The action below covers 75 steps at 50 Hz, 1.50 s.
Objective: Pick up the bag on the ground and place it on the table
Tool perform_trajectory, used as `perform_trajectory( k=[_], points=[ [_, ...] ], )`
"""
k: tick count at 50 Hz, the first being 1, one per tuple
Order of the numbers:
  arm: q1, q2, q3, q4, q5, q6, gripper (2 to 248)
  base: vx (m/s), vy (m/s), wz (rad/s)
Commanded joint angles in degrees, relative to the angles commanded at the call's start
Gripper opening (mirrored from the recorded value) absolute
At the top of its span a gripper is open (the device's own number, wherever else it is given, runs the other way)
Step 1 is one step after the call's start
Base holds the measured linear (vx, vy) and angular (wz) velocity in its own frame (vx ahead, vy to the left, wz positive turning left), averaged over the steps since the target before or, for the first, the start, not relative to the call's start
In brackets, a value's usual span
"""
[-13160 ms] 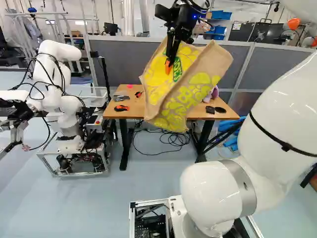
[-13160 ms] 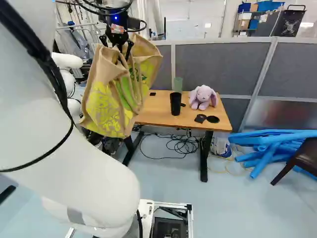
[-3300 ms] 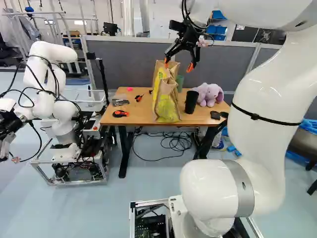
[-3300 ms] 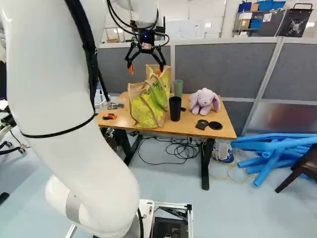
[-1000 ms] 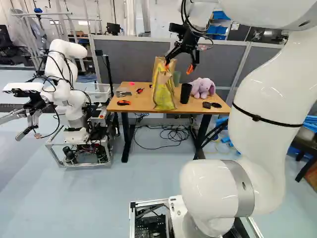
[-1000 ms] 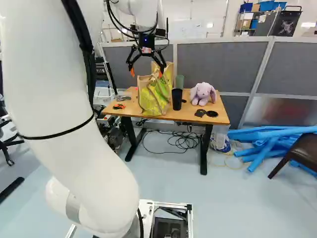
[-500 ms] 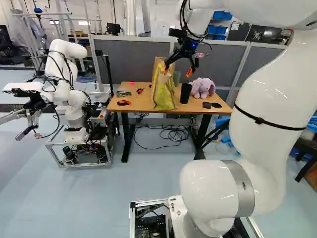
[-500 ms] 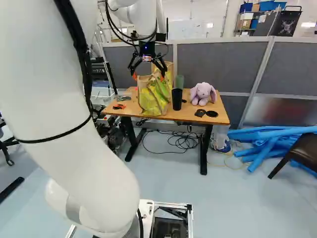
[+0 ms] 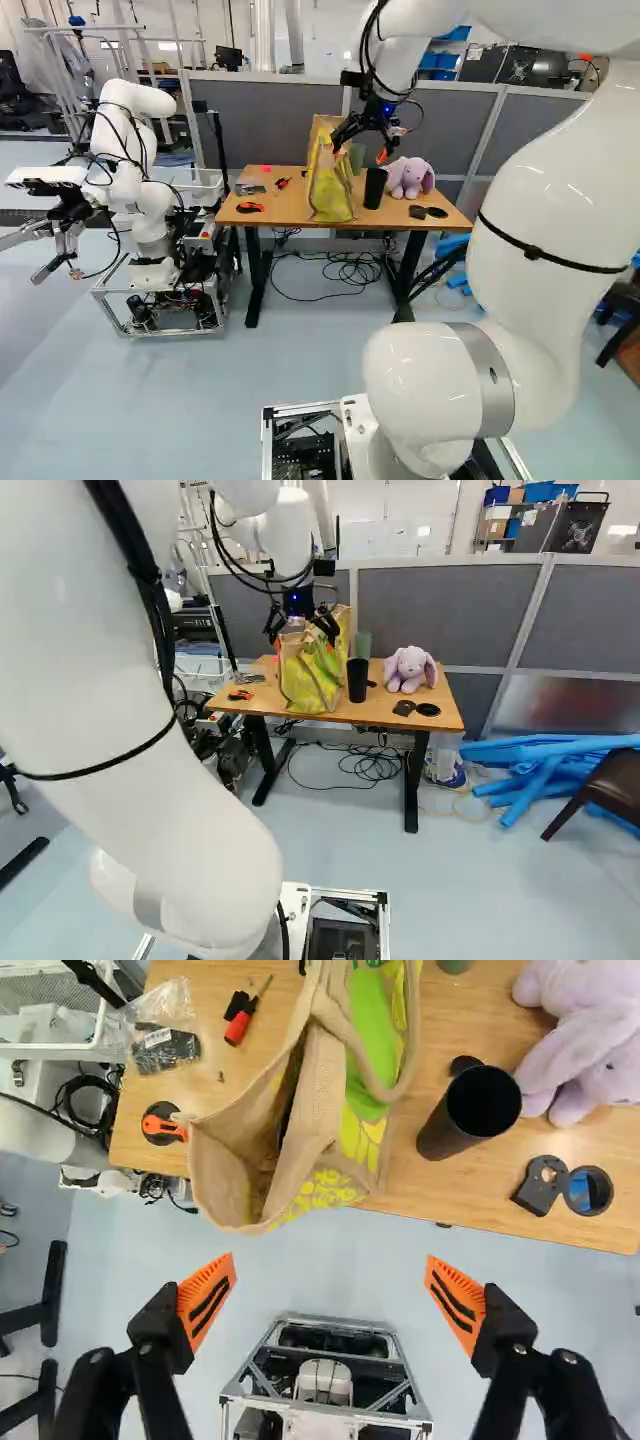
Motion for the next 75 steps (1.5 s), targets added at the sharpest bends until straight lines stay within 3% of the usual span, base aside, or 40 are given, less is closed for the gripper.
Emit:
perform_trajectory(
  k=[25,75],
  points=[
    [1.15,3.32,11.16,-1.97,16.43,2.7,247,0.0,0.0,0.0],
    [3.84,11.14,37.43,-6.62,55.13,9.06,247,0.0,0.0,0.0]
  ],
)
